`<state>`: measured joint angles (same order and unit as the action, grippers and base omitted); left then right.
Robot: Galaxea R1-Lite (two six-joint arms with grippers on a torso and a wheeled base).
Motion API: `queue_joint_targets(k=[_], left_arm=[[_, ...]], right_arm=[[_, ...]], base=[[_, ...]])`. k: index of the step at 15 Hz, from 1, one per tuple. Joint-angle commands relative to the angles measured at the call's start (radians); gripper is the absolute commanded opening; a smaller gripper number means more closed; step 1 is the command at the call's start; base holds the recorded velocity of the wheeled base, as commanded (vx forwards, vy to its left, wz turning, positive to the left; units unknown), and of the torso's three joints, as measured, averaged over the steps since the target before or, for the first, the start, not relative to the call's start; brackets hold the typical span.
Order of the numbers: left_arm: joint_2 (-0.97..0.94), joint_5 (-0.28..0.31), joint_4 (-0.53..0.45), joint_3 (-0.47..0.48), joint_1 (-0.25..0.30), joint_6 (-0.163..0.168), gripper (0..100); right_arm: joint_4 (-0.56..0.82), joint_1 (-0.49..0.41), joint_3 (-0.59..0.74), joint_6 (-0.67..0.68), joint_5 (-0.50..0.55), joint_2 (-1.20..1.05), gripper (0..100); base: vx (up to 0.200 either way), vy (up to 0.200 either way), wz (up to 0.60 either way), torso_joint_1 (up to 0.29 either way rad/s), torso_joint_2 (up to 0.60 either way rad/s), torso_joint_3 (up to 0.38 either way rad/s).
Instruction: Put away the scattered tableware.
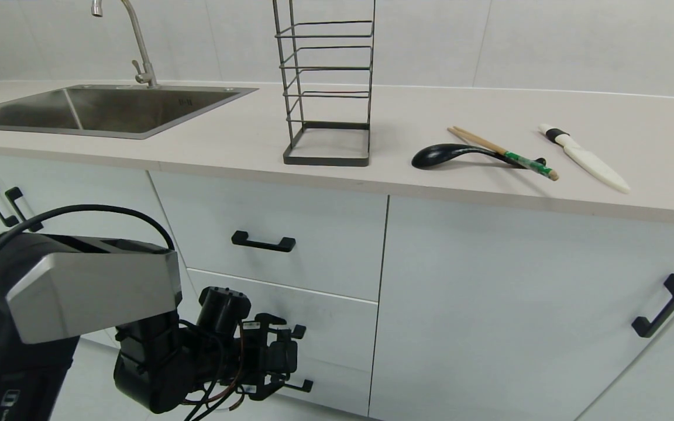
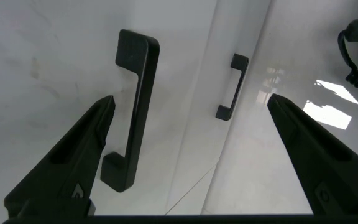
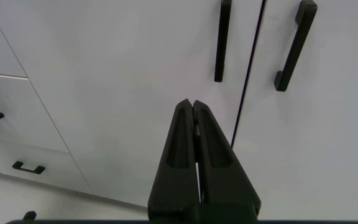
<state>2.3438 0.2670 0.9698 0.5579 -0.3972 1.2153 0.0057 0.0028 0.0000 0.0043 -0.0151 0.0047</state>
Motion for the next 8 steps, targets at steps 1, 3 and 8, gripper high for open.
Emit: queue_joint_targets(k=[1,3,8], left_arm=[[0.022,0.000,0.029,-0.006,-0.002,-0.003,100],[0.022,-0.002,0.029,-0.013,0.000,-0.003,100],[0.022,-0.006,0.030,-0.047,-0.002,-0.002,100]], right_arm=[[0.000,0.000,0.000,0.000,0.000,0.000,0],[0.000,0.000,0.000,0.000,0.000,0.001,0],[0.000,0.000,0.000,0.000,0.001,0.001,0]], base=[[0.000,0.000,0.00,0.000,0.00,0.000],[0.000,0.000,0.00,0.000,0.00,0.000],[0.000,0.000,0.00,0.000,0.00,0.000]])
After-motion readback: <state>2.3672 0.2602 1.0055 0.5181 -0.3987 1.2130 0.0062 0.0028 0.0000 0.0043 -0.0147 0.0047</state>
